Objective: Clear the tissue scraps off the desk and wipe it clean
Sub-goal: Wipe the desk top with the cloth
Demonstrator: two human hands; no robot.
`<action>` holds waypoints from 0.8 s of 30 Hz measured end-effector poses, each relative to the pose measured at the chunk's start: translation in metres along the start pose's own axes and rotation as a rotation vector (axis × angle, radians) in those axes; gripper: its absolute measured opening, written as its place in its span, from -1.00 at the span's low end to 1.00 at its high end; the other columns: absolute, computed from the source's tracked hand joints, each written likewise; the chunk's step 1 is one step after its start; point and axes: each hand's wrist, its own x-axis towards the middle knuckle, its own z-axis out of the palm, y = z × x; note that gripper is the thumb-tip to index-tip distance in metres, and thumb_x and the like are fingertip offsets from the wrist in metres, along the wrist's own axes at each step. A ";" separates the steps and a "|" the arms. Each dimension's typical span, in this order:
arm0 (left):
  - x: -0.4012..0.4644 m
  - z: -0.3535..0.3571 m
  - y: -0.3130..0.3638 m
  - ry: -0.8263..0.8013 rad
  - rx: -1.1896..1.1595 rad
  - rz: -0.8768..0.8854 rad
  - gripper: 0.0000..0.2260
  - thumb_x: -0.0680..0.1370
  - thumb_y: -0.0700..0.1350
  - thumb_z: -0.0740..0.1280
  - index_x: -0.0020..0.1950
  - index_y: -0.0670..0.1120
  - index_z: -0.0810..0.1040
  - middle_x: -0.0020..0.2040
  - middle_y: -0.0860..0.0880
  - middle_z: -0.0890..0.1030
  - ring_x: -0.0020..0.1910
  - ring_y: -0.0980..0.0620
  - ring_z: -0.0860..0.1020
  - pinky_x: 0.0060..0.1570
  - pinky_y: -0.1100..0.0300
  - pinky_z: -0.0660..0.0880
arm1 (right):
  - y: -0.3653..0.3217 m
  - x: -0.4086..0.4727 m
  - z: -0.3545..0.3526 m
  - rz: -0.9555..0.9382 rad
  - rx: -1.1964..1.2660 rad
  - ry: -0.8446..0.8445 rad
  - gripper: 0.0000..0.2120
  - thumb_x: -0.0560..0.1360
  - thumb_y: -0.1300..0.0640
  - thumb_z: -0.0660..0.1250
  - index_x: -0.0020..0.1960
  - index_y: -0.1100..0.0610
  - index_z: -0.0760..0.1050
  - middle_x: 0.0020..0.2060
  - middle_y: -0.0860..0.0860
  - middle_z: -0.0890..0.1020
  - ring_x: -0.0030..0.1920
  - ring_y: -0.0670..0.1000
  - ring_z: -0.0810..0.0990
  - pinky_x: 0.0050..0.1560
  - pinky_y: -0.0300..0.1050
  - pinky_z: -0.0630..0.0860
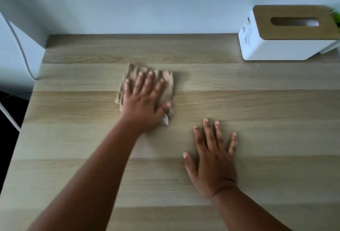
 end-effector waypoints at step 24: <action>0.125 -0.035 -0.118 -0.074 -0.092 -0.596 -0.19 0.52 0.45 -0.14 0.69 0.07 -0.06 0.70 -0.11 -0.14 0.66 -0.20 -0.20 0.53 -0.38 -0.21 | 0.004 0.000 0.011 -0.026 -0.003 0.063 -0.22 0.51 -0.31 0.19 0.62 0.06 0.23 0.67 0.12 0.04 0.65 0.29 0.03 0.49 0.56 -0.03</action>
